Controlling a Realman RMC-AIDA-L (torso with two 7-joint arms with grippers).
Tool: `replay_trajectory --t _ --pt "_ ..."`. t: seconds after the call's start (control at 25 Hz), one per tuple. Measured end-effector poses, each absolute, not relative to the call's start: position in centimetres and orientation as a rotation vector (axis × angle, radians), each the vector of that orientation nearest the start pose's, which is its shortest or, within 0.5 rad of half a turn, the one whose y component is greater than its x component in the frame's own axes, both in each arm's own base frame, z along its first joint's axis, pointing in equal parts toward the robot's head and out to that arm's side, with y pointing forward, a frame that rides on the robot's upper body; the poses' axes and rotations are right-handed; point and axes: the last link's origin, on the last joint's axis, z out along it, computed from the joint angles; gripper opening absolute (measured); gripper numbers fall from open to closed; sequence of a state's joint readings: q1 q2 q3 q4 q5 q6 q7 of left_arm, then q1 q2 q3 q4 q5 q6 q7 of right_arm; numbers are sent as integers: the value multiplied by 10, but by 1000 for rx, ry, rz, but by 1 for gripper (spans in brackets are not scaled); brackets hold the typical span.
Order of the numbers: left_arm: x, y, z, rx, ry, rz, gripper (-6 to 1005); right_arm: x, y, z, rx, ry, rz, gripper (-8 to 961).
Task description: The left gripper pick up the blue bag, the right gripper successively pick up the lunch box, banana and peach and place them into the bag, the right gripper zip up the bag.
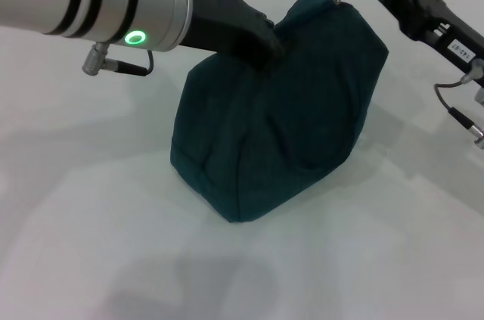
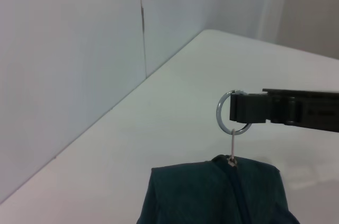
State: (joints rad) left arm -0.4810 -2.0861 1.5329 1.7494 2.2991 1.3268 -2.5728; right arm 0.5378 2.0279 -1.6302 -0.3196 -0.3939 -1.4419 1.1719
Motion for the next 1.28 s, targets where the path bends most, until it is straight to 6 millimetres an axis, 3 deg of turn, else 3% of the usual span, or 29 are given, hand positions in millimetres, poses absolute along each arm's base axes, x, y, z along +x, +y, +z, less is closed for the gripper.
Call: replay_trajectory --t 0.2,0.52,0.96,1.28 --pt "-70 328 16 -2722 -484 -228 57 225 351 -5 -2058 858 1552 27" --pt "-63 324 30 -2759 -468 -381 54 255 357 -11 -1965 997 1387 36" --pt "-77 335 23 -2745 -522 -390 55 258 349 -8 -1985 981 1414 49" --pt "-98 349 11 -2715 -609 -395 69 265 336 -3 -1969 937 1431 291"
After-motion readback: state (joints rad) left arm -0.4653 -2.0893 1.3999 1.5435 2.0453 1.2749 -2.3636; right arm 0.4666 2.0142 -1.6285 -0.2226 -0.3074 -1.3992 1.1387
